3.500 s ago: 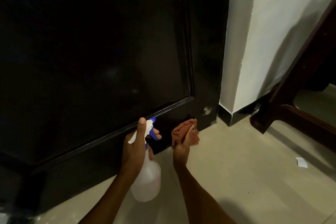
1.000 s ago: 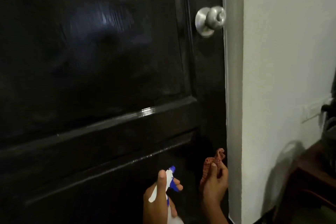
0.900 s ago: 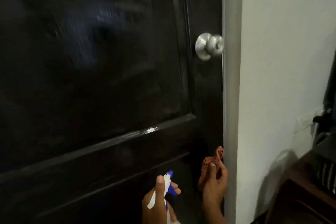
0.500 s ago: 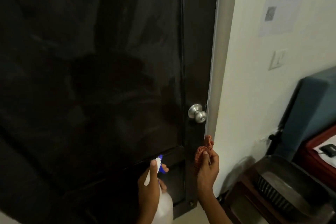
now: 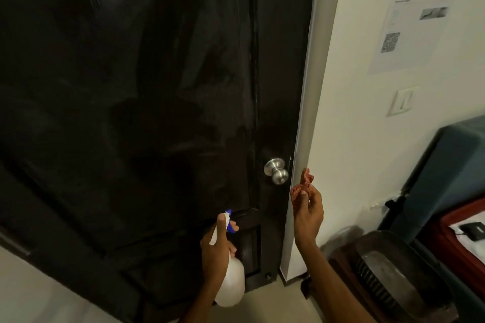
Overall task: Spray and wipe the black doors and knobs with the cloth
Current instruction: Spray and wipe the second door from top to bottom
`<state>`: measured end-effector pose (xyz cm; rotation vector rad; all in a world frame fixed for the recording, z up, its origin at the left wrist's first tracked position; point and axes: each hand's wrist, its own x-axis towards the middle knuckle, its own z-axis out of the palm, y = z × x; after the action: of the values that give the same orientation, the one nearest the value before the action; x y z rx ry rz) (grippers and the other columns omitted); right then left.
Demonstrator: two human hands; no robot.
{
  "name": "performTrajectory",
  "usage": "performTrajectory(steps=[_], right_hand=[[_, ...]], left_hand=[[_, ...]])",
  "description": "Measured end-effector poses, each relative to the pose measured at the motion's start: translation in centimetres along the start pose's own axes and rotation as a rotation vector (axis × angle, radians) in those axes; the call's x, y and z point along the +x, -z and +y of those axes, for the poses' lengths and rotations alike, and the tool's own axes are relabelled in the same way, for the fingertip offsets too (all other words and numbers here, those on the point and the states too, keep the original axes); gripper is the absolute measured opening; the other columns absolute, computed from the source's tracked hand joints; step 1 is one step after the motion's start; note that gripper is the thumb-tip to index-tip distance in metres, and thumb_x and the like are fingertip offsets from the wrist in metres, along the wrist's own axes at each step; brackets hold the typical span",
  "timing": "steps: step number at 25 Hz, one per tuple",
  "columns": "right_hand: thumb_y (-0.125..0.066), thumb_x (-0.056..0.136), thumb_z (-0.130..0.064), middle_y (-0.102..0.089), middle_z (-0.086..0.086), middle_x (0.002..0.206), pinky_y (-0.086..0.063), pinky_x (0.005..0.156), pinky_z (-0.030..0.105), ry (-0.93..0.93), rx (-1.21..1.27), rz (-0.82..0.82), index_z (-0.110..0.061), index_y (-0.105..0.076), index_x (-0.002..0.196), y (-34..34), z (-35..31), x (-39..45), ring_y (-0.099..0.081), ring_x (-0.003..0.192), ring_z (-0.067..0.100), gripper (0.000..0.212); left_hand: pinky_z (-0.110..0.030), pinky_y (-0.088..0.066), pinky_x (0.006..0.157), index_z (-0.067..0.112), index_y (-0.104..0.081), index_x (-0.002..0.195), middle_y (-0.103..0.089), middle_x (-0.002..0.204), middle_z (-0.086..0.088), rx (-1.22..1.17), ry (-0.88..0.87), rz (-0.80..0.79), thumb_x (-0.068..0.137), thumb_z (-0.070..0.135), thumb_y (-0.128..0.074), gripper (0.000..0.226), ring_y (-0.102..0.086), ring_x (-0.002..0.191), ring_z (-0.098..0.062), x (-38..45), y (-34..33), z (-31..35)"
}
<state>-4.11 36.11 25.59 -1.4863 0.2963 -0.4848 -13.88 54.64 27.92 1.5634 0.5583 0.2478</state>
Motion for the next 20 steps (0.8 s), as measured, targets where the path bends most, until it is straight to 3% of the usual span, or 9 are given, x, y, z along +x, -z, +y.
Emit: performTrajectory(steps=[2,4,6,8,10,14,17,20], right_hand=[[-0.051,0.108,-0.032,-0.065,-0.006,0.135,-0.049,0.109,0.033,0.023,-0.007,-0.073,-0.025,-0.058,0.142,-1.1,0.0,1.7,-0.060,0.126,0.012,0.035],[-0.053,0.107,-0.023,-0.061,-0.018,0.136,-0.042,0.108,0.015,0.096,-0.025,-0.170,-0.031,-0.058,0.140,-2.5,-0.1,2.3,-0.053,0.127,-0.008,0.034],[-0.054,0.107,-0.014,-0.056,-0.023,0.137,-0.040,0.108,0.011,0.148,-0.102,-0.227,-0.030,-0.055,0.140,-3.4,1.0,2.6,-0.047,0.124,-0.021,0.037],[-0.051,0.108,-0.012,-0.049,-0.009,0.152,-0.034,0.118,0.019,0.217,-0.201,-0.259,-0.025,-0.050,0.147,-4.0,2.3,2.9,-0.040,0.137,-0.011,0.042],[-0.050,0.108,-0.014,-0.034,0.001,0.165,-0.026,0.121,0.019,0.293,-0.304,-0.332,-0.028,-0.037,0.155,-4.2,3.2,3.8,-0.033,0.148,0.009,0.050],[-0.074,0.092,-0.014,-0.028,0.022,0.165,-0.027,0.114,0.053,0.518,-0.728,-0.389,-0.017,-0.023,0.163,-4.5,5.3,5.6,-0.035,0.148,0.044,0.087],[-0.074,0.093,-0.024,-0.015,0.020,0.169,-0.021,0.115,0.060,0.477,-0.760,-0.483,-0.023,-0.010,0.166,-4.9,6.0,6.2,-0.022,0.152,0.046,0.096],[-0.070,0.096,-0.028,-0.007,0.016,0.171,-0.018,0.117,0.061,0.503,-0.742,-0.487,-0.023,-0.014,0.165,-5.5,6.4,6.7,-0.010,0.156,0.042,0.090]], left_hand=[[-0.025,-0.046,0.048,0.011,-0.072,0.093,-0.069,0.072,-0.017,-0.036,0.001,0.046,0.083,0.071,-0.039,0.069,-0.050,0.045,-0.015,0.5,-1.8,0.5],[-0.024,-0.044,0.045,0.010,-0.071,0.094,-0.072,0.075,-0.008,-0.051,-0.011,0.081,0.084,0.068,-0.038,0.068,-0.051,0.044,-0.014,0.9,-3.4,1.2],[-0.025,-0.044,0.046,0.009,-0.072,0.093,-0.071,0.072,-0.008,-0.042,-0.020,0.114,0.086,0.068,-0.037,0.068,-0.051,0.045,-0.015,1.3,-4.7,1.0],[-0.026,-0.044,0.047,0.009,-0.073,0.092,-0.069,0.068,-0.011,-0.046,-0.026,0.146,0.087,0.067,-0.037,0.069,-0.051,0.044,-0.016,1.5,-5.4,0.6],[-0.027,-0.043,0.047,0.009,-0.073,0.090,-0.069,0.067,-0.011,-0.059,-0.013,0.177,0.089,0.065,-0.037,0.067,-0.050,0.044,-0.016,1.8,-5.8,0.3],[-0.026,-0.043,0.046,0.009,-0.072,0.085,-0.066,0.062,-0.012,-0.055,0.001,0.191,0.086,0.066,-0.039,0.066,-0.049,0.040,-0.014,2.9,-6.3,0.0],[-0.026,-0.043,0.046,0.008,-0.071,0.083,-0.058,0.048,-0.003,-0.062,-0.013,0.202,0.084,0.063,-0.043,0.062,-0.048,0.035,-0.009,4.3,-6.8,-0.3],[-0.023,-0.044,0.043,0.006,-0.072,0.091,-0.062,0.058,-0.012,-0.013,-0.040,0.184,0.089,0.064,-0.039,0.067,-0.050,0.038,-0.012,5.4,-7.4,-0.5]])
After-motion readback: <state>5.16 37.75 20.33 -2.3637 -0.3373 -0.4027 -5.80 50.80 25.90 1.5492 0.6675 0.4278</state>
